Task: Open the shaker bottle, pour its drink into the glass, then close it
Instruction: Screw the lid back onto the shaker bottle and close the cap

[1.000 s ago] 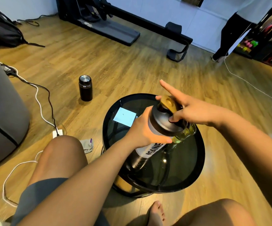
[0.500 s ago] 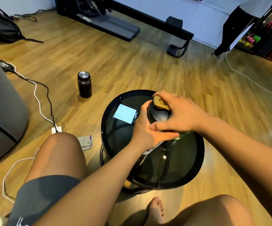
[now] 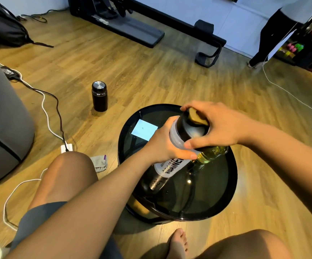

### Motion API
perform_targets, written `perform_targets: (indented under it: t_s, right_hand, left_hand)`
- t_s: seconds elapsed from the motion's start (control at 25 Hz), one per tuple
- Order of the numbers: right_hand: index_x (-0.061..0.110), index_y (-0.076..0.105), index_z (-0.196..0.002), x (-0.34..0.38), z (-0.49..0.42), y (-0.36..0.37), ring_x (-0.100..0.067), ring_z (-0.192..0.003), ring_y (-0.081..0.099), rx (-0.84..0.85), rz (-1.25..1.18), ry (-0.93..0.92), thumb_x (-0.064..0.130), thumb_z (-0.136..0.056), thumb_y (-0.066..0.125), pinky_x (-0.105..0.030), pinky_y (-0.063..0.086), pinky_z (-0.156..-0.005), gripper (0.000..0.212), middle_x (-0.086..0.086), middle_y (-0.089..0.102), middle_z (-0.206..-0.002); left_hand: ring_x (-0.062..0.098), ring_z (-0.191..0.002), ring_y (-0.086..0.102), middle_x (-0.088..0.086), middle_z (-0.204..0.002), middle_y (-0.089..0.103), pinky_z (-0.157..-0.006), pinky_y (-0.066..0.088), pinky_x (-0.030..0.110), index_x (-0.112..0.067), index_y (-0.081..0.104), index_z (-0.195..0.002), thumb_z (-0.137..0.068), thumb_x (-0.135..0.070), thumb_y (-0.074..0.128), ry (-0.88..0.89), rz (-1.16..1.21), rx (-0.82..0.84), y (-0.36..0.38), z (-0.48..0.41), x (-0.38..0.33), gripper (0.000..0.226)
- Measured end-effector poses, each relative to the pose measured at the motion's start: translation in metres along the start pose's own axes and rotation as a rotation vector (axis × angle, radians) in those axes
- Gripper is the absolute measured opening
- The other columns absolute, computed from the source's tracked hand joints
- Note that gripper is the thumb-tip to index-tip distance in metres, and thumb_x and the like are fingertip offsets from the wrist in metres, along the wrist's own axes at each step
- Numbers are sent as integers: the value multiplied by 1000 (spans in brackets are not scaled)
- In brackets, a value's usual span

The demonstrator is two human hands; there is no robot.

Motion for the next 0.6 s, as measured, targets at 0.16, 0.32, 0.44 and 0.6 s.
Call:
perform_targets:
  t_s: [0.16, 0.32, 0.44, 0.6]
  right_hand:
    - [28, 48, -134, 5, -12, 22, -22, -106, 63, -65, 98, -53, 83, -69, 55, -37, 48, -87, 86, 0, 66, -121]
    - [25, 57, -121, 11, -14, 18, -22, -93, 66, -166, 100, -127, 78, -81, 44, -40, 51, -79, 68, 1, 70, -106]
    - [24, 60, -117, 13, -12, 16, -21, -87, 65, -186, 109, -119, 72, -84, 43, -36, 47, -73, 60, 3, 69, -100]
    - [27, 56, -99, 8, -17, 19, -24, -84, 61, -286, 98, 88, 73, -83, 37, -39, 41, -74, 52, 2, 66, -88]
  left_hand:
    - [15, -124, 63, 0, -133, 65, -109, 51, 41, -12, 46, -143, -50, -46, 94, 38, -31, 64, 0, -8, -6, 110]
    - [10, -121, 63, -5, -131, 65, -102, 53, 32, -18, 44, -145, -47, -52, 91, -20, -30, 28, 1, -4, 1, 113]
    - [16, -133, 58, -1, -144, 58, -112, 49, 44, -20, 26, -157, -44, -52, 93, -36, 0, 14, 2, -3, 7, 135]
    - [21, -142, 49, 2, -153, 46, -115, 45, 49, -26, 15, -156, -38, -56, 95, -37, 17, -250, 6, 16, 7, 146]
Point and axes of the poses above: each hand's wrist, its own z-axis away from the middle knuckle, its own y-axis out of the palm, x = y × z, the point moved 9 cm from there along -z, towards the middle knuckle
